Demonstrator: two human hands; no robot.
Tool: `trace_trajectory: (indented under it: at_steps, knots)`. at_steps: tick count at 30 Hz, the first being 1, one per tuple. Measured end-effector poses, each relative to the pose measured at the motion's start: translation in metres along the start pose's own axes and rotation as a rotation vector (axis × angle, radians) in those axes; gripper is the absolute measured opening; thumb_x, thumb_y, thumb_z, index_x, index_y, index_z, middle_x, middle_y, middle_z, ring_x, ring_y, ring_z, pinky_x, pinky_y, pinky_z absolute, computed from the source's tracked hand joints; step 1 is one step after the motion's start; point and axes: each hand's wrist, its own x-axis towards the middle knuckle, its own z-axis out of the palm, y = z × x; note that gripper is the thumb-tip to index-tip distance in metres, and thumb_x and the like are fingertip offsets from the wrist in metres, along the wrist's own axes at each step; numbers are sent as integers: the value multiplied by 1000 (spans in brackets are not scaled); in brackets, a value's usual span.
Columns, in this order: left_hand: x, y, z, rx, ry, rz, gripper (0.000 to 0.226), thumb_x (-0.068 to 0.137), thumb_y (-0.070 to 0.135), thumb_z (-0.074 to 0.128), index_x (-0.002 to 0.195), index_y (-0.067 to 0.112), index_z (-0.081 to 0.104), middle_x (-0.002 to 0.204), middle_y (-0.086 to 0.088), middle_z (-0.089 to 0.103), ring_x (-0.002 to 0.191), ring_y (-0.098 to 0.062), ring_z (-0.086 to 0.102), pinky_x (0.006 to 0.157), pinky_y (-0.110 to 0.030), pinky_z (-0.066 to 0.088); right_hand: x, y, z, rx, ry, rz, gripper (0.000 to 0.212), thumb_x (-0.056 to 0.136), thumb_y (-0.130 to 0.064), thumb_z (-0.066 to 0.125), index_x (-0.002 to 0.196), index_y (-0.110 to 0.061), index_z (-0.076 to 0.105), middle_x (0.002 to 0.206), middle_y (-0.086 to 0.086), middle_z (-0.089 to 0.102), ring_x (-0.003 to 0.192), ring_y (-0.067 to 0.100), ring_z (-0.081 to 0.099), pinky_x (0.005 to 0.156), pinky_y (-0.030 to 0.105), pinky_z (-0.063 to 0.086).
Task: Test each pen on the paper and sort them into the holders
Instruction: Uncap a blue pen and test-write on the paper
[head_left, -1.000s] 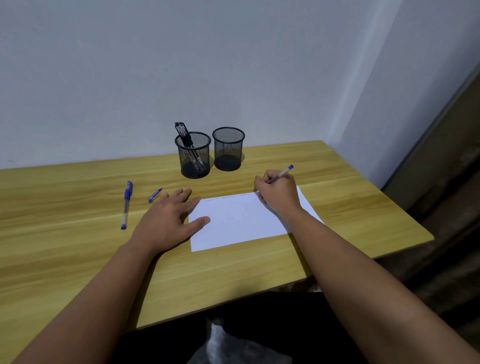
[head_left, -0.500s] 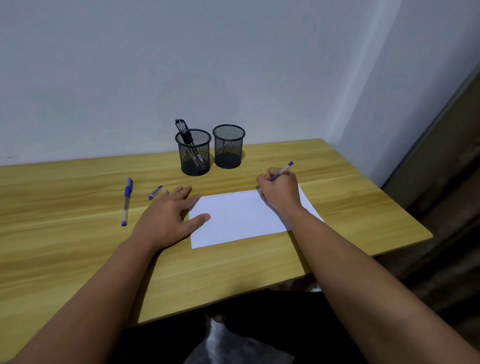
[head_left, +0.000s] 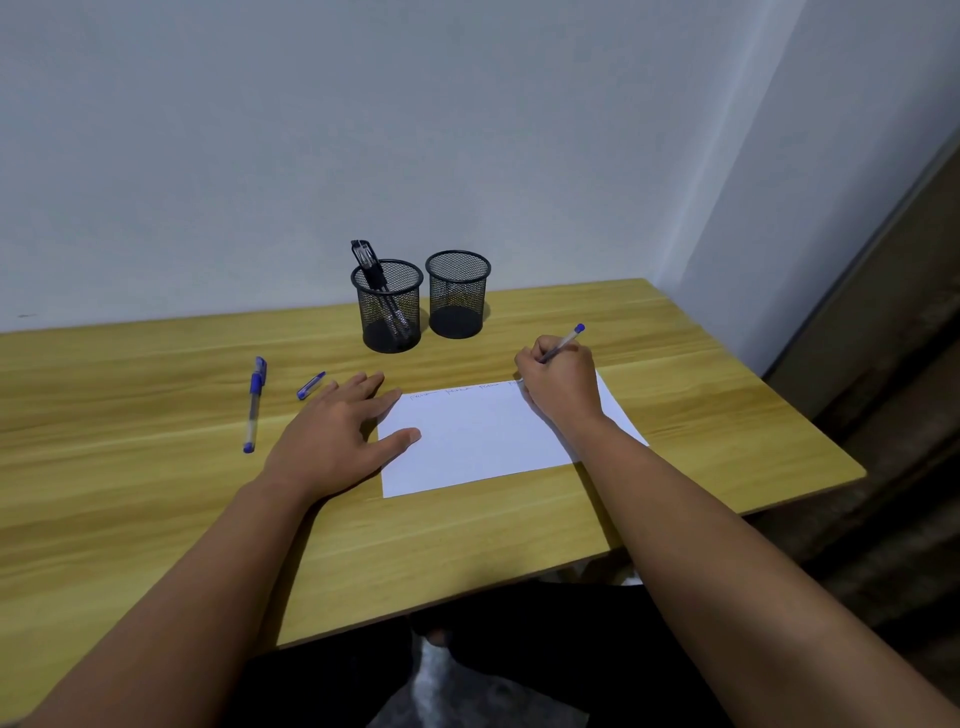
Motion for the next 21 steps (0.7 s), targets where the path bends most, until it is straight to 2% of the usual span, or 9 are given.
trace_trajectory:
  at_steps: [3,7,11,15,17,21]
  knots:
    - [0,0,0,5,-5,-2,82,82,80,41,148,32,49,163,4,32,153,-14,21,124,-40,17,1,-2,-3,-14,40,4,36,85,-13,59,60,-9,34,57,8,32,56,25,34,53,33,33]
    - [0,0,0,-4,-5,-2,81,83,80,42,148,32,49,163,3,32,153,-13,21,124,-40,17,0,-1,-4,-24,37,0,34,85,-12,59,66,4,36,59,11,33,56,25,35,54,31,32]
    - [0,0,1,-2,3,-5,83,81,81,41,147,32,50,162,3,33,153,-13,22,123,-38,17,-1,-3,-4,-37,24,8,31,81,-14,59,61,-8,36,58,7,32,57,24,35,53,31,33]
    - [1,0,1,2,0,-3,80,84,79,44,148,32,49,163,3,33,153,-13,21,123,-38,17,-3,-4,-5,-48,12,12,30,79,-13,58,61,-7,35,58,6,31,58,24,33,53,32,32]
    - [0,0,1,2,-5,-4,83,82,82,40,147,32,49,163,3,33,153,-13,21,123,-39,17,-3,-5,-5,-53,15,6,31,79,-14,58,59,-13,35,56,5,32,57,24,34,53,32,32]
    - [0,1,0,-8,0,-8,83,81,82,39,147,32,50,162,3,33,153,-13,21,124,-39,17,-3,-6,-6,-86,49,8,40,85,-7,60,57,-16,33,53,-1,31,56,20,33,55,30,31]
